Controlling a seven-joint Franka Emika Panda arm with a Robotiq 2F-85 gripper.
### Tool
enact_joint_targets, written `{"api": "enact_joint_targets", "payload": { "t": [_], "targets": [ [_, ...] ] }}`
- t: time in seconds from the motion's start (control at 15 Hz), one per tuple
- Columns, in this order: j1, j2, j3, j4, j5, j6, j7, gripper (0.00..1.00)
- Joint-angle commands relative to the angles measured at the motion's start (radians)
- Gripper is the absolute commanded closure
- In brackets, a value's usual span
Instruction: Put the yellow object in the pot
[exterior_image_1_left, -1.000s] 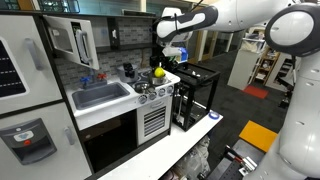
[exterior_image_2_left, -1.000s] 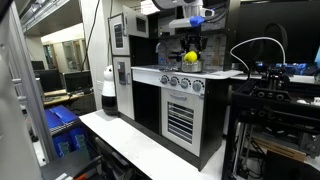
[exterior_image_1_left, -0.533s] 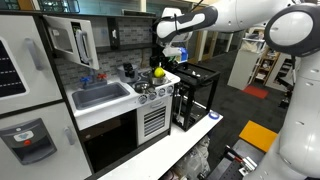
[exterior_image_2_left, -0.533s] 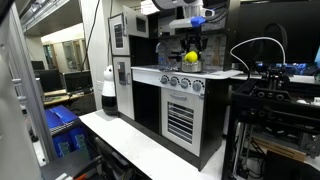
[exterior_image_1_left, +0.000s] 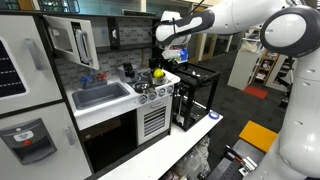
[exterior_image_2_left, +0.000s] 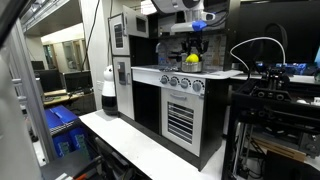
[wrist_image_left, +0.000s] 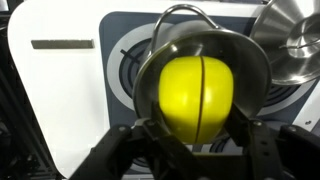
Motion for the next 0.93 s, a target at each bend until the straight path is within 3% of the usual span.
{"api": "enact_joint_targets", "payload": {
  "t": [0.0, 0.2, 0.27, 0.33, 0.6, 0.87],
  "targets": [
    [-0.016, 0.029, 0.016, 0.025, 0.034, 0.020, -0.045, 0.62],
    [-0.016, 0.036, 0.019, 0.027, 0.033, 0.029, -0.051, 0.62],
    [-0.015, 0.038, 0.020, 0.029, 0.032, 0.030, -0.048, 0.55],
    [-0.015, 0.040, 0.020, 0.030, 0.031, 0.030, -0.047, 0.12],
    [-0.013, 0.038, 0.024, 0.045, 0.031, 0.024, -0.048, 0.00],
    [-0.005, 0.032, 0.032, 0.097, 0.020, 0.015, -0.050, 0.00]
  ]
}}
